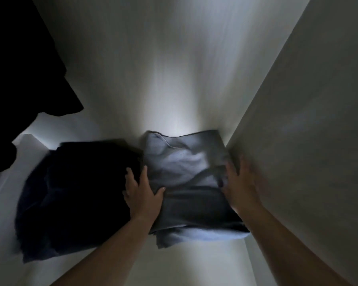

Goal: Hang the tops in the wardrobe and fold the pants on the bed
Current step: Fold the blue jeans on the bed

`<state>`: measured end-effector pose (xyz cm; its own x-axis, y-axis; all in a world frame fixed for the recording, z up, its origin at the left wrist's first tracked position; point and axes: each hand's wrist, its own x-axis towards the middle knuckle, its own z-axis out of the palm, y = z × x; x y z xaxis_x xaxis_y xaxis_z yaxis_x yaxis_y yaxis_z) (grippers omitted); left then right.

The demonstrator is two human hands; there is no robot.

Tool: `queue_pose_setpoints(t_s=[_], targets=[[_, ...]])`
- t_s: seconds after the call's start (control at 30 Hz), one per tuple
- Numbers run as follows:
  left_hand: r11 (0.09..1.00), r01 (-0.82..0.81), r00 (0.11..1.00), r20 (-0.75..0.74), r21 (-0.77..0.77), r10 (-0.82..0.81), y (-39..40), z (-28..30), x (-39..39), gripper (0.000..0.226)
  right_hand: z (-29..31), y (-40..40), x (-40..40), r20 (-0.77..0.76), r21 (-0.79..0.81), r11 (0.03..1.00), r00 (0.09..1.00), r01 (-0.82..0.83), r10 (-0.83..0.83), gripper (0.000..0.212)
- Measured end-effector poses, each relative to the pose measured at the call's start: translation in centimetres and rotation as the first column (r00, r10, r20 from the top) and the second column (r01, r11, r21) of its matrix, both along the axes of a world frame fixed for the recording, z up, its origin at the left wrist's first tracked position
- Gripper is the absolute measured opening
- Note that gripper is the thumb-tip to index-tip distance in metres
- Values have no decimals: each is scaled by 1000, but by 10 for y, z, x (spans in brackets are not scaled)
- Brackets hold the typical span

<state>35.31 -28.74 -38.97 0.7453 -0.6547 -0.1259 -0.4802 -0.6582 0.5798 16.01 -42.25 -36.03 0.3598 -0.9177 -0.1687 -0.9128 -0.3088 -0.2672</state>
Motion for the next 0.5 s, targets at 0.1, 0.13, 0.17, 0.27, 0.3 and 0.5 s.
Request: queue_pose_setpoints(t_s=[0.1,0.13,0.17,0.27,0.3,0.5], targets=[[947,315,910,303,-64,-283,-14,2,-4,68,-1,12,18,-68,-266,908,945,-325,319,73],[912,409,851,366,-12,-377,-22,1,-5,67,-3,12,26,-34,-322,856,909,-404,416,70],[886,459,807,389,64,-445,-30,0,-5,69,-6,12,36,-21,-343,821,878,-455,478,67],[858,442,772,376,261,-512,-48,-13,-2,79,-23,-3,53,-109,-188,844,865,-502,490,69],[856,428,775,369,290,-513,-49,-21,0,81,-33,-11,51,-146,-134,868,876,-479,461,71],[888,328,854,301,322,-424,-51,-56,6,94,-76,-23,35,-163,-157,910,919,-383,359,77]])
